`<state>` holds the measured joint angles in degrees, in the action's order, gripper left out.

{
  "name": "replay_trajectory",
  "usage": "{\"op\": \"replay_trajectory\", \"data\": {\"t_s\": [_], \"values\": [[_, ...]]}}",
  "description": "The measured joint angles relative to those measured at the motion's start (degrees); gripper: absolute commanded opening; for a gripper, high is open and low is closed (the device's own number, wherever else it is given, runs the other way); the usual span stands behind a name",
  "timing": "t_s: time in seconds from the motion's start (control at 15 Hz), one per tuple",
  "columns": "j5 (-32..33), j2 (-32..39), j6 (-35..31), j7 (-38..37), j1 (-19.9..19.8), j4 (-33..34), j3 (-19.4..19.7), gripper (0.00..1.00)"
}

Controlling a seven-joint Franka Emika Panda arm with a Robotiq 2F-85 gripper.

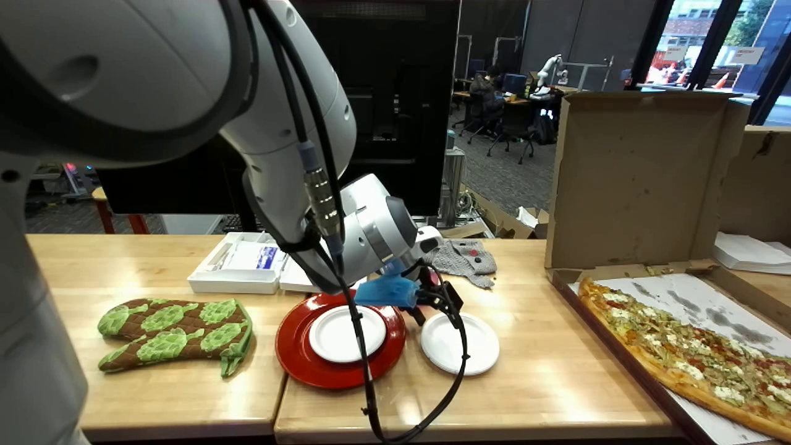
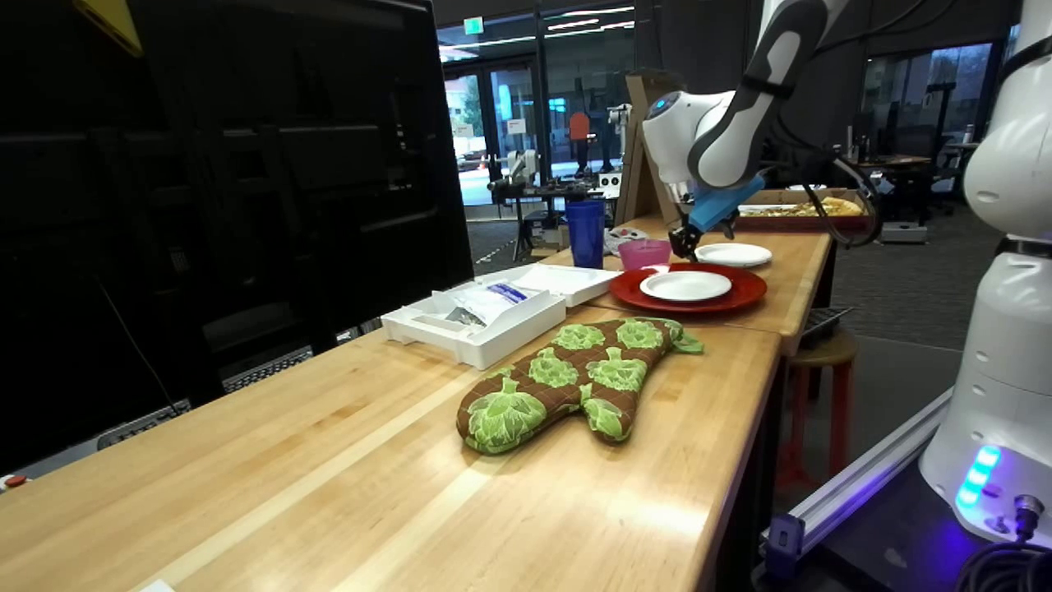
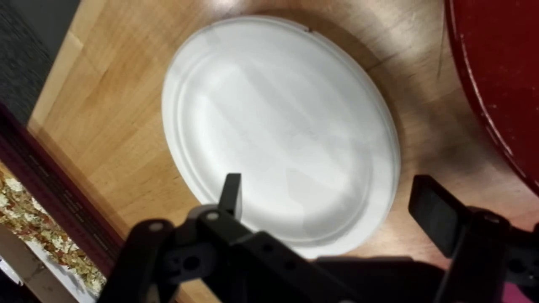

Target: Put one white plate on the red plate, then the pink plate on the left white plate

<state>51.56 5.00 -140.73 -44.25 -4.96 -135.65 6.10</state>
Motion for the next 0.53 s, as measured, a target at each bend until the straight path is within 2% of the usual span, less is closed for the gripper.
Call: {"op": "replay_trajectory", "data": {"t_s": [0.27, 0.33, 0.4, 0.53], "values": [[0.00, 0.27, 0.33, 0.09, 0.01, 0.02, 0.00, 1.00], [0.00, 0.31, 0.39, 0.11, 0.01, 0.03, 0.00, 0.92], [0.00, 0.37, 0.41, 0.14, 0.01, 0.06, 0.00, 0.77], [0.00, 0.56, 0.41, 0.33, 0.01, 0.14, 0.00, 0.61]]}}
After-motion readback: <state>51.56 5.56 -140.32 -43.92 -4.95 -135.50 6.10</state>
